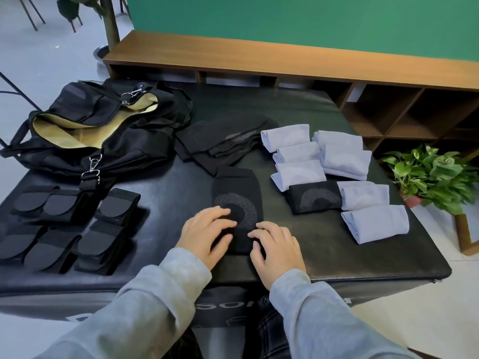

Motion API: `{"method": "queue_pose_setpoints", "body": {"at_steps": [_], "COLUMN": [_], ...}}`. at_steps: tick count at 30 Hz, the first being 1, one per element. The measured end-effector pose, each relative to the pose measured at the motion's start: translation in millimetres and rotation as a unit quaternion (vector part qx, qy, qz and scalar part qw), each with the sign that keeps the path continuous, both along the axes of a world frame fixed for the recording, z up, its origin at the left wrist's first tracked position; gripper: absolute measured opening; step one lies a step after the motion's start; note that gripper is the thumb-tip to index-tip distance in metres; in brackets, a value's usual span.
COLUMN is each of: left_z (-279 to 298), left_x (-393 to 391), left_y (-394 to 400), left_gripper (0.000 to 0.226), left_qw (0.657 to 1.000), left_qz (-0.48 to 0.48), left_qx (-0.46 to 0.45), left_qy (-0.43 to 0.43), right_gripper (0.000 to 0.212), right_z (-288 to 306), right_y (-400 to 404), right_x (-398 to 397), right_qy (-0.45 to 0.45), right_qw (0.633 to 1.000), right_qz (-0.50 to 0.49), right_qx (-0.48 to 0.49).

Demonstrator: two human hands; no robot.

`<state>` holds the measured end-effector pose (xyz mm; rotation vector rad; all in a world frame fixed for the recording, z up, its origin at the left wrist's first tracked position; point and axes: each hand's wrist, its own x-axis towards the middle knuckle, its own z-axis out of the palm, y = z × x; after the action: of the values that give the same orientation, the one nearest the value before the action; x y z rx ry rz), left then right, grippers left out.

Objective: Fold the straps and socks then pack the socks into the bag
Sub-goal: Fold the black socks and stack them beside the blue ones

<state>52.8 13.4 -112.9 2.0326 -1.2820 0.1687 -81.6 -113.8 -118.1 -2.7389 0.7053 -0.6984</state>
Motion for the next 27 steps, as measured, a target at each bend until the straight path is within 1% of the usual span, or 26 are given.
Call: {"method": "queue_pose_setpoints", "body": {"at_steps": [2, 4, 6, 8, 12, 14, 18, 21, 23, 24, 26, 27], "left_z": [-3.4, -8.2, -10.0, -10.5, -11.0, -12.1, -7.4, -5.7, -6.2, -5.6, -2.9, -2.1], "left_x": [-0.8, -1.0, -1.9, -3.2, -6.9, -6.9, -8.5, -11.0, -11.7, -11.7, -11.8, -12.0], "left_y": [4.7, 8.0, 9.7, 9.3, 10.3, 10.1, 6.7, 6.3, 6.7, 6.6, 5.7, 5.6], "left_gripper": [0.031, 0.034, 0.036, 0.037, 0.034, 0.034, 0.042, 0.057, 0.063, 0.064, 0.058, 0.052], "left_qw": [0.996, 0.993, 0.996, 0.998, 0.999, 0.998, 0.992, 0.985, 0.980, 0.978, 0.975, 0.976], "left_qz": [-0.048, -0.054, -0.029, 0.001, 0.039, 0.066, 0.119, 0.137, 0.154, 0.164, 0.175, 0.175], "left_qx": [0.051, 0.072, 0.060, 0.038, 0.014, 0.014, 0.045, 0.095, 0.122, 0.131, 0.135, 0.128], "left_qy": [-0.050, -0.079, -0.066, -0.044, -0.012, -0.005, -0.020, -0.046, -0.029, -0.017, -0.008, -0.008], "right_gripper": [0.025, 0.023, 0.023, 0.029, 0.043, 0.045, 0.038, 0.036, 0.037, 0.038, 0.040, 0.040], "right_z": [-1.3, -1.6, -0.9, 0.3, 2.7, 3.2, 8.1, 9.1, 7.9, 6.9, 6.0, 5.7], "right_y": [-0.9, -1.5, -0.9, 1.6, 2.5, 1.5, 0.1, -1.8, -3.1, -3.5, -3.9, -3.6], "right_x": [-0.2, -1.5, -3.9, -6.5, -5.8, -4.5, -6.4, -10.9, -12.9, -13.5, -11.5, -9.4], "right_qy": [-0.008, -0.024, -0.037, -0.032, 0.002, 0.029, 0.053, 0.052, 0.048, 0.039, 0.016, 0.009], "right_qw": [1.000, 0.999, 0.999, 0.999, 0.999, 0.999, 0.994, 0.984, 0.982, 0.985, 0.992, 0.995], "right_qz": [0.001, 0.001, 0.005, 0.014, 0.022, 0.038, 0.092, 0.160, 0.177, 0.169, 0.118, 0.086], "right_qx": [0.009, 0.022, 0.033, 0.030, 0.030, 0.006, -0.038, -0.061, -0.042, -0.017, 0.038, 0.055]}}
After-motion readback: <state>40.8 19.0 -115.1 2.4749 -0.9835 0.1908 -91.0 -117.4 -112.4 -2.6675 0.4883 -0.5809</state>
